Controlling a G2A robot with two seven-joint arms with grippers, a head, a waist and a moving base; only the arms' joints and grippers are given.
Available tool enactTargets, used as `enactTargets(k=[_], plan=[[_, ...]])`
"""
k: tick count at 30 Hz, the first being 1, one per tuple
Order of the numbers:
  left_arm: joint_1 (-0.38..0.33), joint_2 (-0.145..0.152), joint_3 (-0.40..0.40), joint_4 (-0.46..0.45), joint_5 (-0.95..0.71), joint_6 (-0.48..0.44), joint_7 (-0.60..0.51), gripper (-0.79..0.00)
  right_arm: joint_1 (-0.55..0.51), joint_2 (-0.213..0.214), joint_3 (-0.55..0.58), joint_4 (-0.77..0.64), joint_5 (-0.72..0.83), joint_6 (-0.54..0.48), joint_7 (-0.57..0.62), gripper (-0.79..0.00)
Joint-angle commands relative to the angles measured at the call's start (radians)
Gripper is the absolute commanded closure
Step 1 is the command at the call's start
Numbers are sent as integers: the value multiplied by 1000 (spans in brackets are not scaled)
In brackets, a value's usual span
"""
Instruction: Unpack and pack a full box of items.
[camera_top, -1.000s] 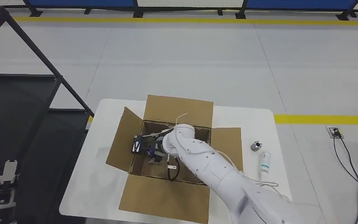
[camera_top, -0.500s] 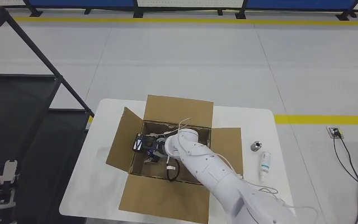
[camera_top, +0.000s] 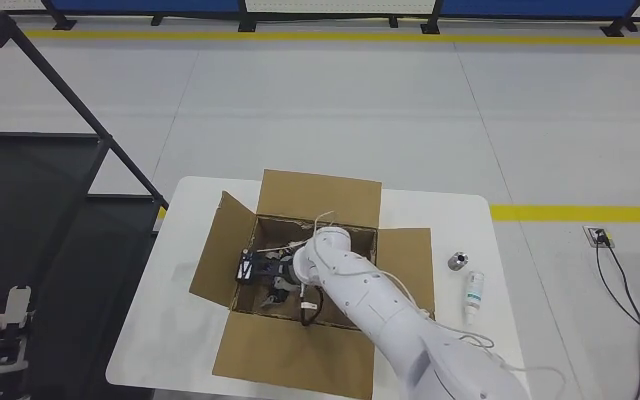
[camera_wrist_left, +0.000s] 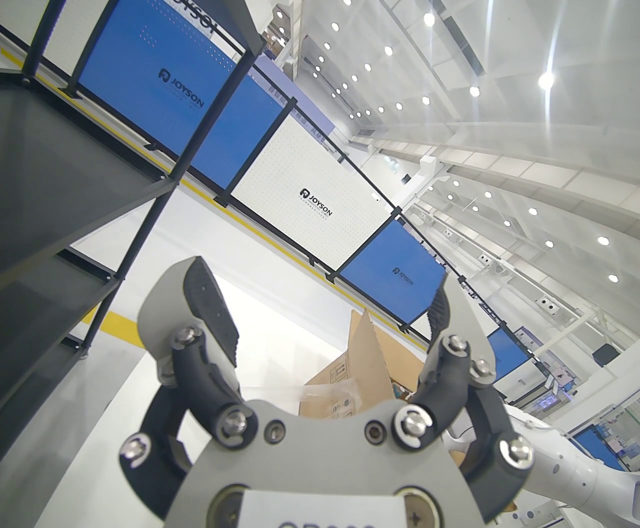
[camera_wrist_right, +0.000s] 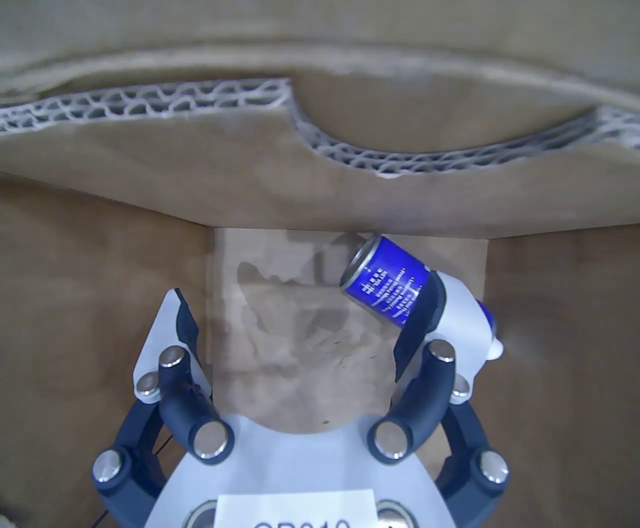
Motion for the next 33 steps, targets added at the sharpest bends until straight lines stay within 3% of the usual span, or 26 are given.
enactTargets(k=[1,6,9,17,23,28,33], plan=[[0,0,0,0,0,0,0,-785,1,2,2,2,-6,42,-38,-785],[-6,1,8,-6,41,-11,-1,-785,-18,9,29,12,23,210,-139,-785],[-13,1,32,-1,111,-38,1,-785,-36,17,43,11,39,248,-189,-785],[-30,-3,98,11,274,-54,42,-785,-66,38,54,-6,34,220,-233,-785],[-33,-5,133,19,344,-52,62,-785,-78,41,59,-20,28,264,-194,-785],[-63,-1,165,49,467,-61,67,-785,-78,48,63,-25,13,273,-230,-785],[-78,7,211,85,584,-199,62,-785,-79,52,68,-26,7,283,-208,-785]])
